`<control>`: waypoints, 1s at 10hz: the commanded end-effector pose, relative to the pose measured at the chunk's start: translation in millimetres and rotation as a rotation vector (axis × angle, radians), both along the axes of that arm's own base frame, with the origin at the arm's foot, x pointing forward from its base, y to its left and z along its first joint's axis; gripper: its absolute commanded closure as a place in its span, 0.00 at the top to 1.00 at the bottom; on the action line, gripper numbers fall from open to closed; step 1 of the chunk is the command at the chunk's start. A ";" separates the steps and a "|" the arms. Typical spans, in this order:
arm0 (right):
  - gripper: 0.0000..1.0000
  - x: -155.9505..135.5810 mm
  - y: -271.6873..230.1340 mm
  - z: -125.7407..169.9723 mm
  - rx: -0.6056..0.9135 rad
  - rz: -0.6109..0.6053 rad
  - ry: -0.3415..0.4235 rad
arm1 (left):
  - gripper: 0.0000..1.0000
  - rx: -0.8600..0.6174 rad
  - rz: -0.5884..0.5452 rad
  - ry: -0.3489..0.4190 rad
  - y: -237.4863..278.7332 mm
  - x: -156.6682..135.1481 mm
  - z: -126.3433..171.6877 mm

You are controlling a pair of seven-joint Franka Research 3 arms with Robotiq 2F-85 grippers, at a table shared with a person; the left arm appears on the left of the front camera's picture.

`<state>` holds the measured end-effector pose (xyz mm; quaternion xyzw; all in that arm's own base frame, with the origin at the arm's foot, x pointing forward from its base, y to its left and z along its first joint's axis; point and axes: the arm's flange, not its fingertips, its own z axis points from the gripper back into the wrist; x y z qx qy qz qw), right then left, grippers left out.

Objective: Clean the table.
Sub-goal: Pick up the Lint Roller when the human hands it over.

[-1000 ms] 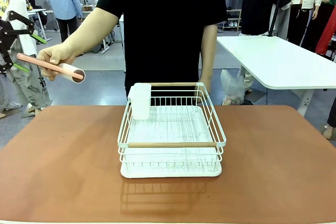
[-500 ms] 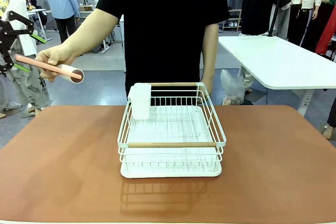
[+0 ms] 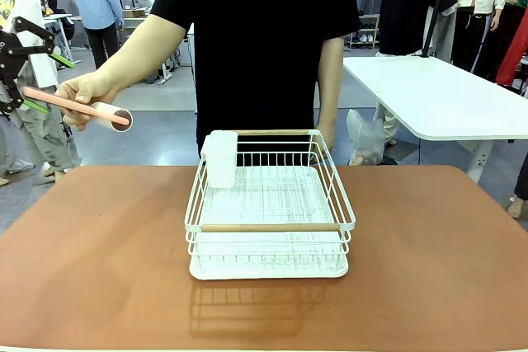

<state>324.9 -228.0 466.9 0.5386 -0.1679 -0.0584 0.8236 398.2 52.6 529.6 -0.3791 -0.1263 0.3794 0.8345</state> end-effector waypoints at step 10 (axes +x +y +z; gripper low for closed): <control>1.00 -1.0 -0.6 4.4 0.011 0.003 -0.020 | 0.00 -0.022 0.003 -0.022 -3.5 -3.2 2.6</control>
